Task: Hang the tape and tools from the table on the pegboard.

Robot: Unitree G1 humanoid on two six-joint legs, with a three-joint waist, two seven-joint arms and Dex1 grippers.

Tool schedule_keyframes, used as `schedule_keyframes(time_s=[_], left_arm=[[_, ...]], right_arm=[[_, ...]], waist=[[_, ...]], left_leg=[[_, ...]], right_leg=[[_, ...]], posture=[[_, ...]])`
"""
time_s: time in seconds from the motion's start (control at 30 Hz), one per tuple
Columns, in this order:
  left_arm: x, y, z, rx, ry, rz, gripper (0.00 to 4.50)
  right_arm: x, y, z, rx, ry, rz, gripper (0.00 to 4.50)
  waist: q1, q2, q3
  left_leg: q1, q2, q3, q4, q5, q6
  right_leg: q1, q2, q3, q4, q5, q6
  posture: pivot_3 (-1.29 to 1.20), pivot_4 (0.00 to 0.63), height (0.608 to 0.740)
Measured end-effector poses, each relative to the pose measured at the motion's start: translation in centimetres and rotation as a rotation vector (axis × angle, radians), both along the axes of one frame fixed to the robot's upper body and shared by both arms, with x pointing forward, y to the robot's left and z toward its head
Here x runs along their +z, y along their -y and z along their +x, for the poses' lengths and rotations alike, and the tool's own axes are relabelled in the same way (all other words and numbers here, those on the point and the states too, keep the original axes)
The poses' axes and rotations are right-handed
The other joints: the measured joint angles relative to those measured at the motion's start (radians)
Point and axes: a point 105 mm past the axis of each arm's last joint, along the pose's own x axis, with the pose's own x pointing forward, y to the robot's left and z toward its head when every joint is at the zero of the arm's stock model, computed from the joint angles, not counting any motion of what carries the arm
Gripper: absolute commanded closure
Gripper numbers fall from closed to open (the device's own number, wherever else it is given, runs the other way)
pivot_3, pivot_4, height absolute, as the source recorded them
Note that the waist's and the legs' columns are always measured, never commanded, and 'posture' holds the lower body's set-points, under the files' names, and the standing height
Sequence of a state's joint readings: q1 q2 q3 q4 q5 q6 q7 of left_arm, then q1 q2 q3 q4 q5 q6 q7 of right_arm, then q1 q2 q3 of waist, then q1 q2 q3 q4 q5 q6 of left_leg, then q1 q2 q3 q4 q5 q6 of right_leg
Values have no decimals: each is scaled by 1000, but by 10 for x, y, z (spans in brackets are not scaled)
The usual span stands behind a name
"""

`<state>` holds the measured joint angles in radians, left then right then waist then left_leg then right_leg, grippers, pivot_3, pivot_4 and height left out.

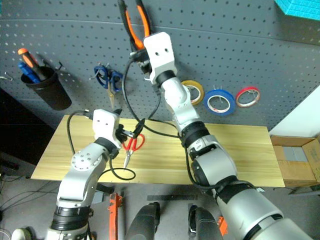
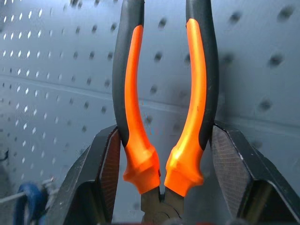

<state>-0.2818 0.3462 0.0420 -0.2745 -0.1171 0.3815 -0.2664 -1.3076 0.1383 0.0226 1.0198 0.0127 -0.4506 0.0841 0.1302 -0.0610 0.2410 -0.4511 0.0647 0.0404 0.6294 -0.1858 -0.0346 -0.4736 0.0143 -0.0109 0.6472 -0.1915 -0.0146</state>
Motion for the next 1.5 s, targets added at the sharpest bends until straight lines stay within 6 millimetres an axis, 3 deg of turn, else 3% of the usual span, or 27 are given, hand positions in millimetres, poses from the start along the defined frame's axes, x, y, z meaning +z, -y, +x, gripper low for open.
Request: schedule_keyframes(time_s=[0.37, 0.6, 0.77, 1.03, 1.33, 1.5], left_arm=[[0, 0, 1, 3, -3, -5, 0], [0, 1, 0, -4, -16, -6, 0], [13, 1, -5, -8, 2, -30, 0], [50, -21, -11, 57, 24, -61, 0], [51, -43, -37, 119, -65, -10, 0], [52, -41, -42, 116, -76, -4, 0]], right_arm=[[-25, 1, 9, -48, -56, -31, 2165], [-9, 4, 6, -63, -7, 7, 2165], [8, 3, 3, -63, 29, 31, 2165], [2, 8, 9, -77, -13, 50, 2165], [0, 17, 13, -97, -12, 73, 2165], [-9, 20, 16, -110, -38, 64, 2165]], waist=[[2, 0, 0], [2, 1, 1], [4, 6, 5], [16, 15, 38], [65, 20, 80], [70, 22, 85]], left_leg=[[0, 0, -5, 1, 3, -1], [0, 0, -6, 1, 4, -1], [0, 0, -7, 1, 5, 0], [4, 0, -10, 0, 6, 2], [5, 1, -12, 0, 6, 2], [10, 1, -12, -1, 6, 2]], right_leg=[[1, 0, -1, 1, 1, -1], [2, 0, -1, 1, 1, -2], [3, 0, -2, 0, 0, -1], [8, 1, -3, 0, -3, 2], [8, 0, -4, 1, -4, 1], [13, 0, -3, 0, -6, -2]], posture=[[359, 188, 740], [373, 218, 740], [415, 273, 740], [506, 343, 740], [569, 375, 740], [554, 365, 740]])
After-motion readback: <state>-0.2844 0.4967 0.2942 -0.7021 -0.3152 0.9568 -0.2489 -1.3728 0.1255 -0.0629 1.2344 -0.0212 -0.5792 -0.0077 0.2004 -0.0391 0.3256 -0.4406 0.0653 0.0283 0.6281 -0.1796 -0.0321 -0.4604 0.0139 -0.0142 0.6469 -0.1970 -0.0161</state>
